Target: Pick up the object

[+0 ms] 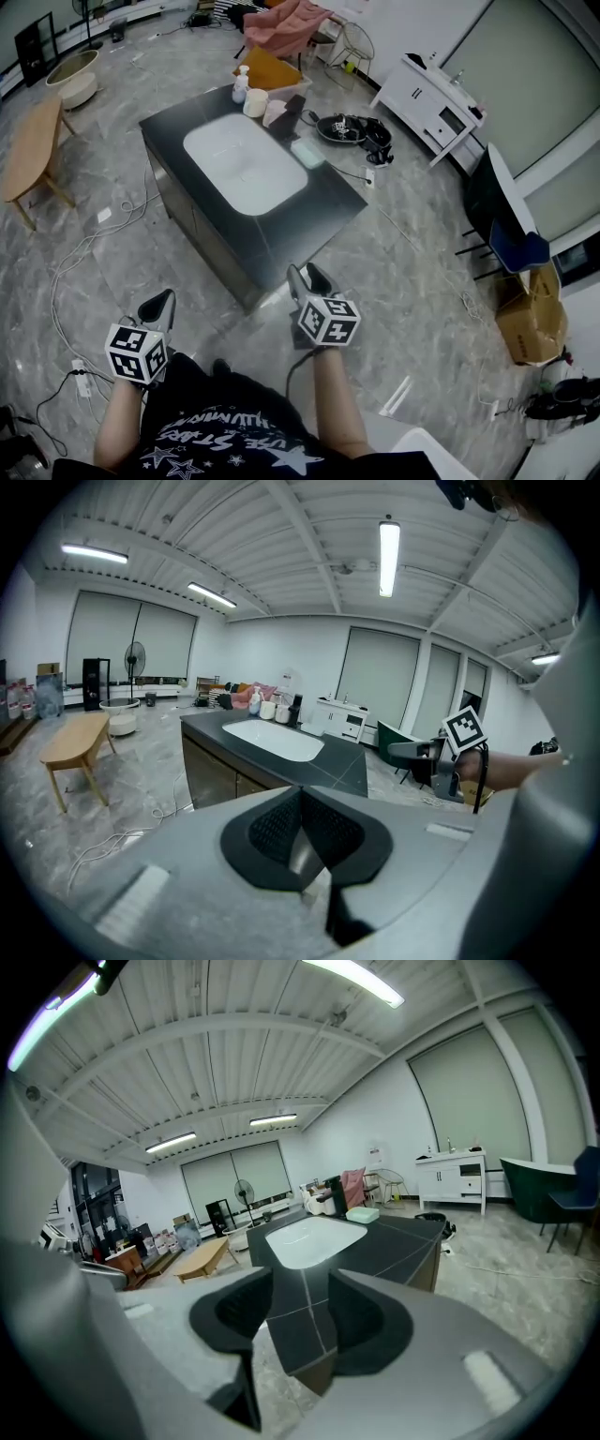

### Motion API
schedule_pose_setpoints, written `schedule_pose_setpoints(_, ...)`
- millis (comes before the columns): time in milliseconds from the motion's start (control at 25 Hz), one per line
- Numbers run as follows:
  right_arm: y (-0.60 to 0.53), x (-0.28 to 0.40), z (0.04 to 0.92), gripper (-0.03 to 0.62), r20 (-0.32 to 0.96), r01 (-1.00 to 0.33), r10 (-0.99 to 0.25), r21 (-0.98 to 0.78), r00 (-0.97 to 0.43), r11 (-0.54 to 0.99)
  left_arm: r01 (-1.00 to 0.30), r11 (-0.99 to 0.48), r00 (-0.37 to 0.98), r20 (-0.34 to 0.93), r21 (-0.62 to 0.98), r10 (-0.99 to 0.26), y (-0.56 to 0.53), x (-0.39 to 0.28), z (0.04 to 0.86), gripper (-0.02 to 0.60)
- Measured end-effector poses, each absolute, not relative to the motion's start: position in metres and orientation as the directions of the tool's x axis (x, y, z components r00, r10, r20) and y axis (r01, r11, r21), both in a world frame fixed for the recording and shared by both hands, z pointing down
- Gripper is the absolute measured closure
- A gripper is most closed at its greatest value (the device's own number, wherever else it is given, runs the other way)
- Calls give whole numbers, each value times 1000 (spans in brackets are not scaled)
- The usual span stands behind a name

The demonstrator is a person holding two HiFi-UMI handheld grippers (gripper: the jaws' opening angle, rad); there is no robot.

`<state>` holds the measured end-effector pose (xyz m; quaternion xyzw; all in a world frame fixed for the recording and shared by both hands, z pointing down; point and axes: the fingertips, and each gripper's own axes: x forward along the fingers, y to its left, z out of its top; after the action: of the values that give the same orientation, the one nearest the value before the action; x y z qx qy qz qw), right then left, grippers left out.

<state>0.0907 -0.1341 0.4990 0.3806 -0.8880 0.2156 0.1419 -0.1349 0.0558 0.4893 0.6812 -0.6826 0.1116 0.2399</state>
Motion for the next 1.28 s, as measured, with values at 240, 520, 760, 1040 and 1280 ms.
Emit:
schedule_pose_setpoints(240,-173,94,497,404,410,-772,-657,-270,-633,576,-986,-15,92,472,165,-877,5,-142,492,572)
schedule_pose_setpoints(520,-229,84,472,404,400,-820,-716,-299,-572,488,-977,-129,195,478,168,-856,-84,-164,473,572)
schedule_pose_setpoints(760,-277,74,490,404,420,-873,-772,-322,-478,365,-952,-239,303,493,191,-816,-172,-182,493,572)
schedule_pose_setpoints(1040,-349,50,487,404,450,-916,-815,-333,-365,226,-889,-376,458,501,262,-734,-280,-197,492,572)
schedule_pose_setpoints(1280,-403,59,485,404,475,-940,-837,-317,-270,123,-860,-444,508,506,252,-697,-357,-197,491,572)
